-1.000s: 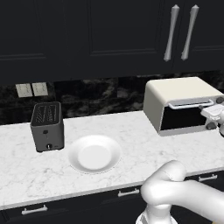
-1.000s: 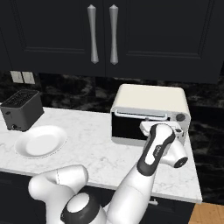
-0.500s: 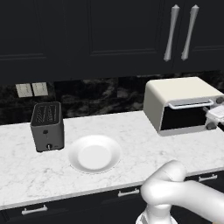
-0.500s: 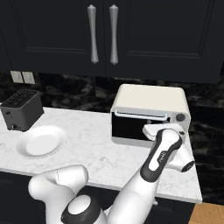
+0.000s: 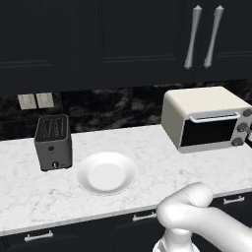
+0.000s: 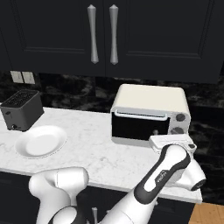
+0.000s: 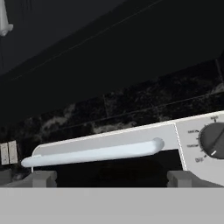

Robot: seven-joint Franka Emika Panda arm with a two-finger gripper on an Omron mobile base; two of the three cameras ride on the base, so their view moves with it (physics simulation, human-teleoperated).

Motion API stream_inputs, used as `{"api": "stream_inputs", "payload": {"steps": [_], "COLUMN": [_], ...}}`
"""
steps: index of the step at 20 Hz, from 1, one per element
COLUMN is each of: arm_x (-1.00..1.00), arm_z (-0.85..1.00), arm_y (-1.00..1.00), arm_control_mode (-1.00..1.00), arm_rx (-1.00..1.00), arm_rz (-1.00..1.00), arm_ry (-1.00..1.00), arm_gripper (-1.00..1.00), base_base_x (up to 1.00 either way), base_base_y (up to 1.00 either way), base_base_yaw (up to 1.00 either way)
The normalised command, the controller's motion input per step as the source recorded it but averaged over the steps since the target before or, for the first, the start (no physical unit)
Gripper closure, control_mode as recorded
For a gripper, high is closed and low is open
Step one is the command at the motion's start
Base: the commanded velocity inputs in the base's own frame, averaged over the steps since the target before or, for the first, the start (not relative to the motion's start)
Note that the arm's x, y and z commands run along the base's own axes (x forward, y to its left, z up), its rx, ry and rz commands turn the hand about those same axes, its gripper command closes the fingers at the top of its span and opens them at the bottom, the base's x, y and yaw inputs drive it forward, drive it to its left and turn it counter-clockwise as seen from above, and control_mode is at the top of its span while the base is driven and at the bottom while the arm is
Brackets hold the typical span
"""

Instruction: Pick up the kebab skewer and baguette bread, and place them inside the toaster oven. Close the toaster oven door and start by setting the timer.

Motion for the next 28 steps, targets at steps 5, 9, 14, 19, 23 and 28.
{"api": "stream_inputs", "payload": {"steps": [5, 9, 14, 19, 23, 28], "arm_x": [-0.28, 0.00, 0.00, 0.00, 0.00, 0.00], "arm_z": [-0.03, -0.14, -0.14, -0.07, -0.09, -0.14], "arm_y": [-0.19, 0.00, 0.00, -0.01, -0.02, -0.12], "arm_control_mode": [-1.00, -1.00, -1.00, -1.00, -1.00, -1.00], "arm_rx": [-0.02, -0.06, -0.09, -0.12, -0.14, -0.04], "arm_rz": [-0.12, -0.13, -0.06, -0.09, -0.15, -0.04], "arm_ry": [0.00, 0.00, 0.00, 0.00, 0.01, 0.05], "arm_gripper": [-1.00, -1.00, -1.00, -1.00, -1.00, -1.00], "base_base_x": [0.00, 0.00, 0.00, 0.00, 0.00, 0.00], "base_base_y": [0.00, 0.00, 0.00, 0.00, 0.00, 0.00], "base_base_yaw": [0.00, 0.00, 0.00, 0.00, 0.00, 0.00]}}
